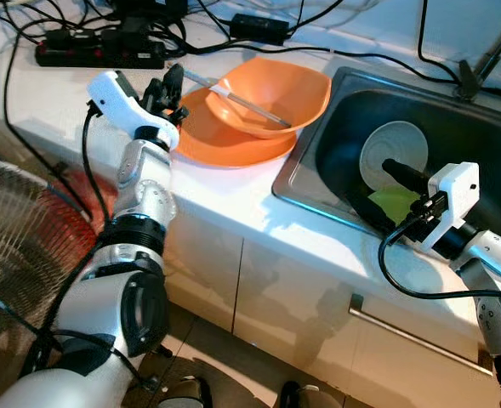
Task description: Kitchen organization
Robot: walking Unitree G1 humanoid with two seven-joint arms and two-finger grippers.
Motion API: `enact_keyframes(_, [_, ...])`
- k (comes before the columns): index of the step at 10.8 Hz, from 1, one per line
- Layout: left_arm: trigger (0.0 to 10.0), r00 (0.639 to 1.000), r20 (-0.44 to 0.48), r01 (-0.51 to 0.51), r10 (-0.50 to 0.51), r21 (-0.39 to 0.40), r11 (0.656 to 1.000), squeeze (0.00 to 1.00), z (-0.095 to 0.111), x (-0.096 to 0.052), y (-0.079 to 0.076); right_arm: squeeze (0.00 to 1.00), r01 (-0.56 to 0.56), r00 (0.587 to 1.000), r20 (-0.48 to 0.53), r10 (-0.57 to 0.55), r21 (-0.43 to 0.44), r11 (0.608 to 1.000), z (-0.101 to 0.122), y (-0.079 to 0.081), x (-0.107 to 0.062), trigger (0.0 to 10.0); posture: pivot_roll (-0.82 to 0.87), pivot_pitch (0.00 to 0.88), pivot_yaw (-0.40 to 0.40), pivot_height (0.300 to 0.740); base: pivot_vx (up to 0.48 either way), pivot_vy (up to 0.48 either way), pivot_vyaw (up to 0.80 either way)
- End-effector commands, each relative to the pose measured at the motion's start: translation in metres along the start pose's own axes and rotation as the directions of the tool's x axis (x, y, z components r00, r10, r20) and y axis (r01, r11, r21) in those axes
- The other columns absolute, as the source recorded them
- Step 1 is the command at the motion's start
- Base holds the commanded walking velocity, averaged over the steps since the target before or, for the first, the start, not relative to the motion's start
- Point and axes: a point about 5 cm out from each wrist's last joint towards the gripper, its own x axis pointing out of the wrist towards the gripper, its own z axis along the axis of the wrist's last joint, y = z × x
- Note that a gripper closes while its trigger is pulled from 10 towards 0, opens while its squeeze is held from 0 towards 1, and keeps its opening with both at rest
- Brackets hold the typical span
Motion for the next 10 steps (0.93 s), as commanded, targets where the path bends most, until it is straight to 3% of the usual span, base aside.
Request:
enact_keyframes(1, [10.0, 0.999, -0.039, 0.002, -0.001, 0.012, 1.0, 0.0, -0.003, 0.0, 0.002, 0.0, 0.0, 1.0, 0.002, 0.0, -0.004, 1.0, 0.0, 0.0, -0.002, 10.0, -0.01, 0.157, -0.018, 0.74, 0.0, 0.0, 0.0])
enact_keyframes(10, [10.0, 0.996, -0.065, 0.055, -0.053, 0.029, 0.998, 0.0, 0.013, 0.015, -0.008, 0.0, 0.001, 1.0, -0.015, -0.001, 0.006, 1.0, -0.001, 0.006, -0.01, 10.0, -0.04, 0.2, -0.021, 0.74, 0.0, 0.0, 0.0])
